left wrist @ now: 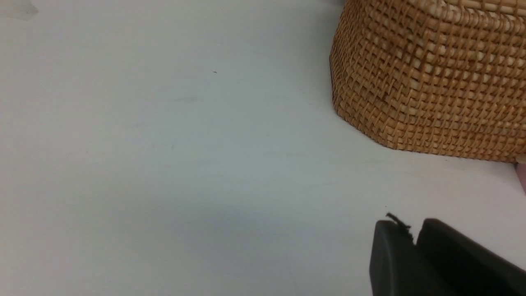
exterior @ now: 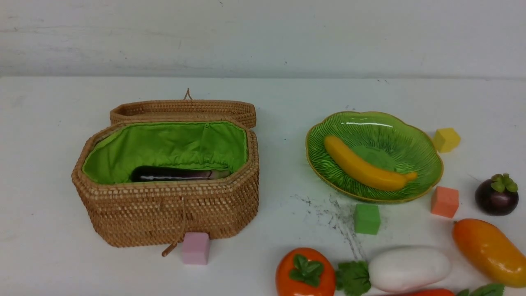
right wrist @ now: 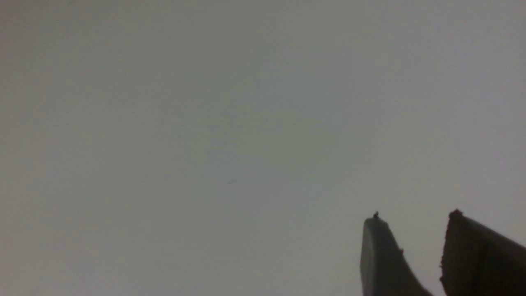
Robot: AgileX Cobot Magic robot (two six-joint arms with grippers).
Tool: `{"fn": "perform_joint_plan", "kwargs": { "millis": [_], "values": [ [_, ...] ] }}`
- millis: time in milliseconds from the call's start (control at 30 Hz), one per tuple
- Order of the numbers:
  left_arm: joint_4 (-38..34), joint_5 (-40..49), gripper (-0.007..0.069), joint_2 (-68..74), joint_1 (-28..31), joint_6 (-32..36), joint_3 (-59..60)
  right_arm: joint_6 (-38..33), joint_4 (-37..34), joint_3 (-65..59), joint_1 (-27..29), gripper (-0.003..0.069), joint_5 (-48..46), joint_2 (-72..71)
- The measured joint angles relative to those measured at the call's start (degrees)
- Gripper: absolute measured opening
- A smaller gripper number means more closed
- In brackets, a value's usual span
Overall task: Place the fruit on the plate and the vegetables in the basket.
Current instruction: Use the right arm to grab a mangosteen and put it into the right plate
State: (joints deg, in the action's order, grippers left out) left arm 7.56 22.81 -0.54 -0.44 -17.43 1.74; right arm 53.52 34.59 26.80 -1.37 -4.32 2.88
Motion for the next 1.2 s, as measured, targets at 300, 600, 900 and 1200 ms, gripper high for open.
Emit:
{"fn": "perform_joint_plan", "kwargs": {
  "millis": [300, 600, 900, 1200],
  "values": [
    [0.0, 0.0, 0.0083, 0.0, 0.0, 0.0, 0.0, -5.8, -4.1, 9.7, 0.0, 0.0242, -39.7, 23.3],
    [0.0, 0.0, 0.0094, 0.0, 0.0, 0.0, 0.0, -21.5, -16.5, 10.6, 0.0, 0.0242, -41.3, 45.4],
    [0.0, 0.0, 0.0096, 0.0, 0.0, 0.0, 0.0, -23.1, -24.3, 20.1, 0.0, 0.0262, -36.5, 64.4],
    [0.0, 0.0, 0.0099, 0.0, 0.0, 0.0, 0.0, -23.3, -23.5, 36.6, 0.4, 0.0522, -38.9, 84.0]
  ]
}}
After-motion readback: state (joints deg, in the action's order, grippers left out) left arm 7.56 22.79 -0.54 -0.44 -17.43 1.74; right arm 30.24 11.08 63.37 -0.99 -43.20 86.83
